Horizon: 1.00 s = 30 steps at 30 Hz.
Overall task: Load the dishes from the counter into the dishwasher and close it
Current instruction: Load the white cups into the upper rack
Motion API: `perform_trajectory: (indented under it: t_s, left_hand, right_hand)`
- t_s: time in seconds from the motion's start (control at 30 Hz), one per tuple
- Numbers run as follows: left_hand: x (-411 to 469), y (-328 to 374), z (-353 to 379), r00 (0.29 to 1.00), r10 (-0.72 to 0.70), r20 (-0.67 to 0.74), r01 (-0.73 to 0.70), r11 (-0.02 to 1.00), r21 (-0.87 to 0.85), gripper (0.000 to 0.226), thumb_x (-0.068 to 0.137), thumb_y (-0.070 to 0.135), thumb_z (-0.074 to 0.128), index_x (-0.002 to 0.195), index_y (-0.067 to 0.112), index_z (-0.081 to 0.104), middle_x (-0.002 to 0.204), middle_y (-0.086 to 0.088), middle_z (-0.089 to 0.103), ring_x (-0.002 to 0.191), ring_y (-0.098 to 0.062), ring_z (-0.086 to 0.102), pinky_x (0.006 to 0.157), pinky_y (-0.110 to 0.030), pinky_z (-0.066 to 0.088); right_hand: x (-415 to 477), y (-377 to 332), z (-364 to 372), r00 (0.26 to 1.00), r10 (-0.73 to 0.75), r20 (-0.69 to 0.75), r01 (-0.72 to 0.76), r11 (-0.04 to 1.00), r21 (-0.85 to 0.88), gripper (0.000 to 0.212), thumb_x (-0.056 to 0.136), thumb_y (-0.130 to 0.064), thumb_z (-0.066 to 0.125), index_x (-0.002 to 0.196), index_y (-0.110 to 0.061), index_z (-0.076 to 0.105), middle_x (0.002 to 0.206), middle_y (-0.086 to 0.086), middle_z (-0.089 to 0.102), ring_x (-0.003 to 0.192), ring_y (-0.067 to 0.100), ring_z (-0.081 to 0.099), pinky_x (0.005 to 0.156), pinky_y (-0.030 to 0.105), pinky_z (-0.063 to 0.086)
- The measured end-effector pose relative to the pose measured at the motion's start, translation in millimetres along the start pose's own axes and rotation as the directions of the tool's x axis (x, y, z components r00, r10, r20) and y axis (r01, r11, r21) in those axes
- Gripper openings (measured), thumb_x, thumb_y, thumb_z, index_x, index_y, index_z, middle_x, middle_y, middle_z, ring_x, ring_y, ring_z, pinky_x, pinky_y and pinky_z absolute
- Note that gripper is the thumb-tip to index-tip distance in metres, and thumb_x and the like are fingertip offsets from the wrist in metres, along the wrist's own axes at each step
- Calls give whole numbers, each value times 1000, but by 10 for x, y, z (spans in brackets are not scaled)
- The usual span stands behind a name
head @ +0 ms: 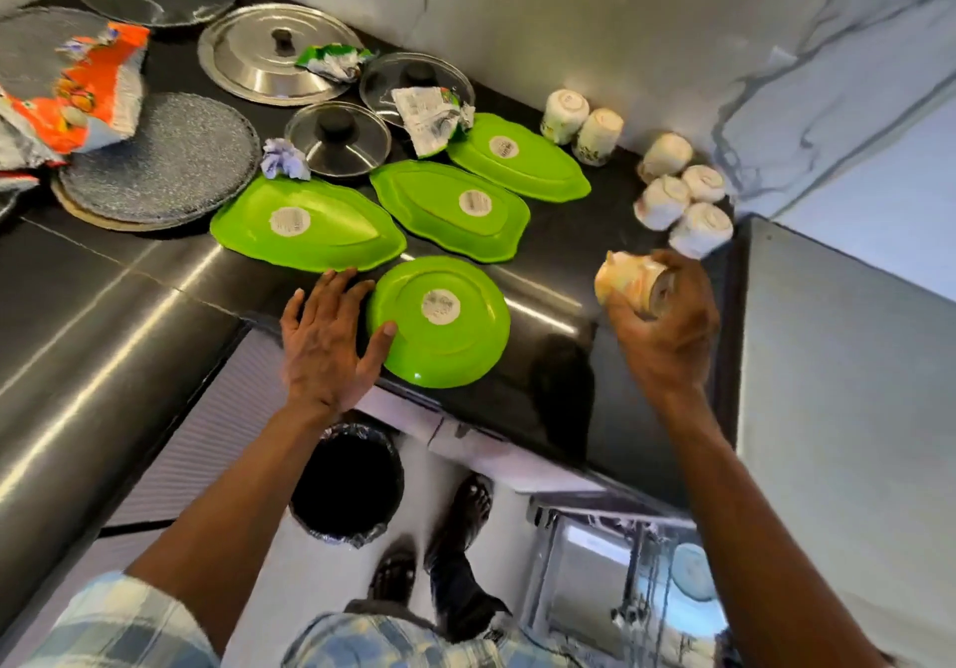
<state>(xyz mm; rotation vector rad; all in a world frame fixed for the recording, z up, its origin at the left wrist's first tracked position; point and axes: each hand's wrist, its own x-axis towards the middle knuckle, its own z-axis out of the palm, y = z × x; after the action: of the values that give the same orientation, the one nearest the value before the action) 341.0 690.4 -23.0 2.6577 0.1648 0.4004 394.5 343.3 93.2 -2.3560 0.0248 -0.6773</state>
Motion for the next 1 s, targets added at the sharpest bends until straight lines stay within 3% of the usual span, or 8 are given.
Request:
perform_trajectory:
  t_s: [0.1, 0.27, 0.37, 0.47, 0.57, 0.77, 0.9, 1.0]
  left_hand:
    - [-151, 82, -76, 1000, 13, -23, -16, 991, -136, 71, 98, 59, 40, 152, 13, 45, 158, -10, 47, 152, -31, 37, 124, -59, 20]
    - [-702, 699, -168, 966, 253, -55, -259, 942, -213, 68, 100, 52, 46, 155, 12, 42, 164, -10, 37, 156, -32, 29, 125, -59, 18]
    - [-1171, 1281, -40, 886, 462, -48, -455, 841, -293, 60, 100, 47, 51, 150, 13, 51, 163, -10, 40, 155, -33, 32, 121, -62, 25]
    - [-1665, 1834, 178, 778, 627, 33, -568, 726, -388, 54, 99, 42, 57, 145, 14, 56, 162, -10, 42, 156, -31, 30, 123, -60, 25]
    - [-2001, 2274, 419, 695, 708, 125, -613, 674, -413, 53, 98, 40, 62, 143, 13, 57, 161, -12, 42, 156, -33, 30, 124, -57, 26]
    - [-2017, 2933, 1027, 639, 717, 278, -707, 690, -154, 78, 85, 31, 66, 156, 8, 44, 168, -17, 30, 158, -37, 23, 126, -59, 20]
    - [-1897, 3045, 1318, 688, 662, 297, -709, 701, 79, 94, 76, 40, 45, 163, 13, 23, 171, -13, 21, 159, -34, 19, 127, -57, 14]
    - [-1990, 3044, 1448, 712, 651, 263, -698, 696, 166, 98, 75, 53, 46, 164, 21, 20, 171, -13, 18, 158, -36, 19, 127, -58, 10]
  right_hand:
    - [-784, -18, -467, 988, 155, -18, -154, 987, 45, 52, 74, -38, 83, 119, -21, 63, 114, -2, 67, 101, 16, 63, 90, 25, 49]
    - [-1971, -14, -1135, 901, 433, -40, -424, 896, 131, 53, 74, -33, 87, 120, -25, 62, 109, -4, 67, 94, 15, 66, 82, 36, 57]
    - [-2590, 53, -1453, 823, 561, -86, -544, 824, 158, 53, 72, -39, 84, 119, -27, 62, 108, -8, 69, 95, 8, 67, 81, 25, 55]
    - [-3163, 219, -1718, 737, 652, -177, -641, 758, 122, 48, 74, -26, 89, 115, -24, 64, 105, -10, 67, 95, 1, 64, 81, 19, 51]
    - [-3636, 453, -1929, 606, 770, -202, -752, 637, 171, 45, 76, -11, 87, 114, -17, 63, 104, 3, 67, 95, 22, 66, 81, 31, 54]
    - [-4256, 1317, -2166, 383, 924, 7, -923, 382, 52, 51, 79, -17, 84, 123, -23, 58, 116, 4, 62, 97, 19, 63, 71, 17, 50]
    - [-4406, 1983, -2041, 407, 903, 139, -903, 420, -85, 55, 78, -16, 81, 127, -22, 56, 118, 8, 60, 102, 26, 62, 70, 27, 52]
    - [-4399, 2373, -1790, 455, 876, 161, -880, 470, -74, 69, 76, -13, 83, 137, -17, 49, 123, 8, 59, 102, 23, 60, 82, 37, 55]
